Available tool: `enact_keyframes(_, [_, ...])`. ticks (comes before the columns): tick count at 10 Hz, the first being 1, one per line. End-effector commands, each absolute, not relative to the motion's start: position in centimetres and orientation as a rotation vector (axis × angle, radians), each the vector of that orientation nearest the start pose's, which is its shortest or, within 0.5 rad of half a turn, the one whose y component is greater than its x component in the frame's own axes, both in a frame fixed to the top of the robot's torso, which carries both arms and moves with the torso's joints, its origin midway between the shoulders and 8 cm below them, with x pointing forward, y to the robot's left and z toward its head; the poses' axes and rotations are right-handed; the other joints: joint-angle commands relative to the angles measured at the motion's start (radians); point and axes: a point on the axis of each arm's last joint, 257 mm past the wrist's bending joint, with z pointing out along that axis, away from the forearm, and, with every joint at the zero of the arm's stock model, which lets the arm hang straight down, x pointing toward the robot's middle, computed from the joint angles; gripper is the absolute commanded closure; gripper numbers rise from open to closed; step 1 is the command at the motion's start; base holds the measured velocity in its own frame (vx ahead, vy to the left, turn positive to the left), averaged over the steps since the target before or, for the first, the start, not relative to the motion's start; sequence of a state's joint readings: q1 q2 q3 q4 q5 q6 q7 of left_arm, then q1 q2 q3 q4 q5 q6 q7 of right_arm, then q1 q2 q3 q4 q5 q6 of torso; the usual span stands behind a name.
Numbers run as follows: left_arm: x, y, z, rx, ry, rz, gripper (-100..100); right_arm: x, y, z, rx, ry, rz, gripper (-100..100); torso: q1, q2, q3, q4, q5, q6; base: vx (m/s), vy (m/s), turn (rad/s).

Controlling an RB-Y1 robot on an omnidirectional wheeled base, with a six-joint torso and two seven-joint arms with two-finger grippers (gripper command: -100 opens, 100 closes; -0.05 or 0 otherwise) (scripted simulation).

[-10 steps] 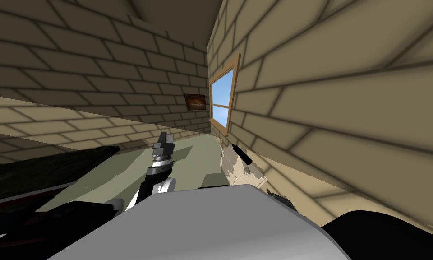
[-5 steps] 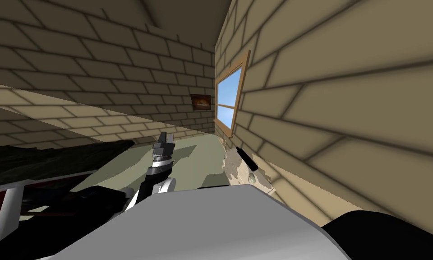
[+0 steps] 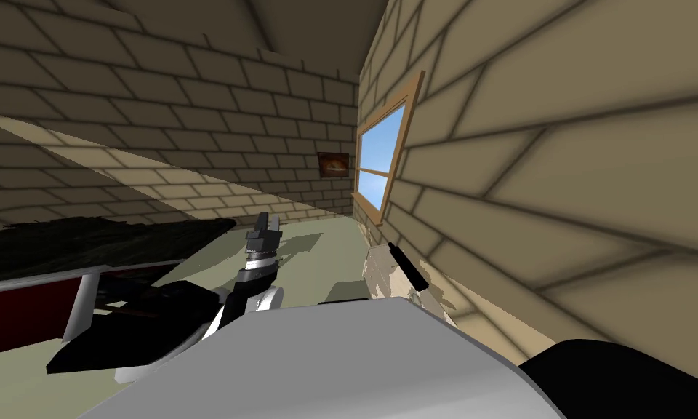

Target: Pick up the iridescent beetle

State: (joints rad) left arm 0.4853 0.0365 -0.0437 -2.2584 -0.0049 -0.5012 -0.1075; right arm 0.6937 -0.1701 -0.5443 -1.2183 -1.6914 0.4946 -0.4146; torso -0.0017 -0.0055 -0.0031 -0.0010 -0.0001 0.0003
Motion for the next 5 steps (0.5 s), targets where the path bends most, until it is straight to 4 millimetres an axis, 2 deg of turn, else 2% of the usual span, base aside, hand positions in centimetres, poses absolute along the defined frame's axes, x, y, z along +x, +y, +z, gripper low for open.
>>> enact_keyframes(1, [35.1, 26.0, 1.9, -0.597, 0.677, -1.248, 0, 5.1, -49.8, -52.9, -2.731, 1.135, -1.058, -100, 0.000, 0.000, 0.000, 0.000, 0.000, 0.000, 0.068, -0.046, 0.111])
enact_keyframes(2, [35.1, 26.0, 1.9, -0.597, 0.677, -1.248, 0, 4.2, -49.2, -53.4, -2.676, 1.187, -1.028, -100, 0.000, 0.000, 0.000, 0.000, 0.000, 0.001, 0.061, -0.033, 0.162])
enact_keyframes(3, [35.1, 26.0, 1.9, -0.597, 0.677, -1.248, 0, 3.7, -48.7, -53.6, -2.628, 1.229, -1.016, -100, 0.001, 0.001, 0.000, 0.000, 0.000, 0.001, 0.090, -0.044, 0.337])
enact_keyframes(5, [35.1, 26.0, 1.9, -0.597, 0.677, -1.248, 0, 2.7, -47.7, -54.1, -2.572, 1.268, -0.978, -100, 0.000, 0.000, 0.000, 0.000, 0.000, 0.001, 0.055, -0.040, 0.088])
